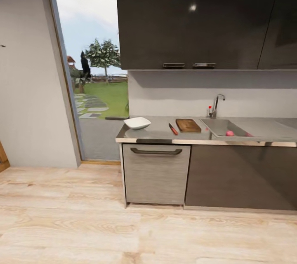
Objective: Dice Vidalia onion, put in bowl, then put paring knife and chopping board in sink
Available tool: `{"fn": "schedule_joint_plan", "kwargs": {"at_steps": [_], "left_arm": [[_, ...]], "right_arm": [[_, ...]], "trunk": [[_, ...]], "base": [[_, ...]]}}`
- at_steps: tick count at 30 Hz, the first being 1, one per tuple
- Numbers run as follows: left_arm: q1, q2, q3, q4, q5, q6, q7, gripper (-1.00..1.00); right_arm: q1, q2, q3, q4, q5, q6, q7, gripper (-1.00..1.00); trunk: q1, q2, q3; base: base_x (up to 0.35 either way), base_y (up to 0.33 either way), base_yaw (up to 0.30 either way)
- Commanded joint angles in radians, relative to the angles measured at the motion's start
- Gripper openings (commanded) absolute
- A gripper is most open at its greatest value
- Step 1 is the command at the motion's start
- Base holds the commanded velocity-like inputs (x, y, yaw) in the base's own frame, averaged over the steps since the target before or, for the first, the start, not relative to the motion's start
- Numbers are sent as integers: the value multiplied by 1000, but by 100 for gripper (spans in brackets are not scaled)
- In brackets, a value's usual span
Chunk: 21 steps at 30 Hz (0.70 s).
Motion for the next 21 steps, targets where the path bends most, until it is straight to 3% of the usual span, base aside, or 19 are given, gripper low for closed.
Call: {"fn": "schedule_joint_plan", "kwargs": {"at_steps": [1,21], "left_arm": [[0,0,0,-1,-1,-2,2,100],[0,0,1,-1,-1,-2,2,100]], "right_arm": [[0,0,1,0,0,-3,0,100],[0,0,2,0,3,-3,0,100]], "trunk": [[0,0,-1],[0,0,-1]], "base": [[156,-29,-2],[220,-119,0]]}}
